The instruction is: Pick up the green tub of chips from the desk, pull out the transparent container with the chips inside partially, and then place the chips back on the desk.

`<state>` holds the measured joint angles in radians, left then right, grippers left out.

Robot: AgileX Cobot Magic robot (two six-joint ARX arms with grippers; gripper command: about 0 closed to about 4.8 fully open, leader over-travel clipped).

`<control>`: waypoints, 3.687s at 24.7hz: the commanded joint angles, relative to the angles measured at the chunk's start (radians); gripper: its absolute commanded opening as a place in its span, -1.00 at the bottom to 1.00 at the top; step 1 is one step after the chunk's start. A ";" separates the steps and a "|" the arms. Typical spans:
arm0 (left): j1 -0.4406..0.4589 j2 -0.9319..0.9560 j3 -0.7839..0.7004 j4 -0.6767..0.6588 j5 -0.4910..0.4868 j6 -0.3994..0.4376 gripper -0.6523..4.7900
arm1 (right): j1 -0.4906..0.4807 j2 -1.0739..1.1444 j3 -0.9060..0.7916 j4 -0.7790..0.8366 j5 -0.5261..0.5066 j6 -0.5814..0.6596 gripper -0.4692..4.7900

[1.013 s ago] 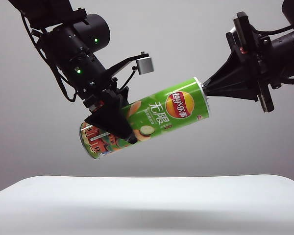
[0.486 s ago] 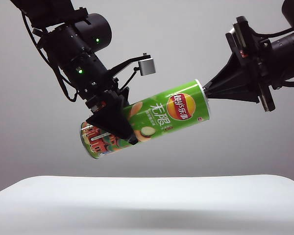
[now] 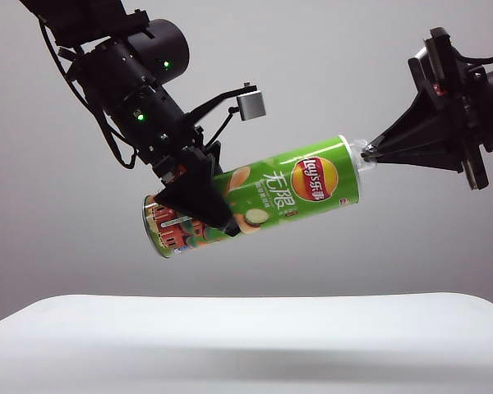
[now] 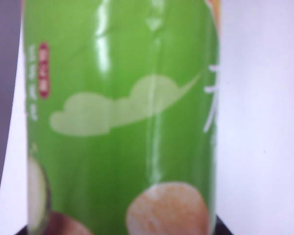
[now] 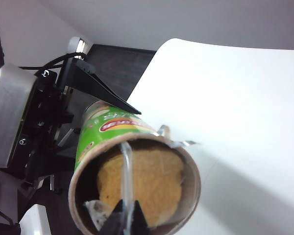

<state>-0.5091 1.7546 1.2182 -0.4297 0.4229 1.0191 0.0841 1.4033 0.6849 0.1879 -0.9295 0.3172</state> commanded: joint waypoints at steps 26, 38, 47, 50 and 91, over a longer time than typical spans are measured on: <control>0.031 -0.005 -0.002 -0.120 -0.043 0.016 0.34 | -0.022 -0.006 0.005 0.026 0.063 -0.027 -0.85; 0.032 -0.003 -0.002 -0.119 -0.045 0.016 0.34 | -0.021 -0.006 0.005 0.130 0.029 -0.006 0.82; 0.060 0.066 -0.006 -0.160 -0.064 -0.014 0.34 | -0.021 -0.006 0.005 0.121 0.048 -0.035 0.82; 0.060 0.098 -0.006 -0.161 -0.060 -0.026 0.34 | -0.021 -0.006 0.005 0.118 0.047 -0.035 0.82; 0.021 0.239 0.004 -0.172 -0.179 -0.168 1.00 | -0.021 -0.005 0.005 0.101 0.063 -0.035 0.82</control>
<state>-0.4805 2.0045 1.2171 -0.5755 0.2432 0.8642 0.0624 1.4017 0.6853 0.2794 -0.8635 0.2867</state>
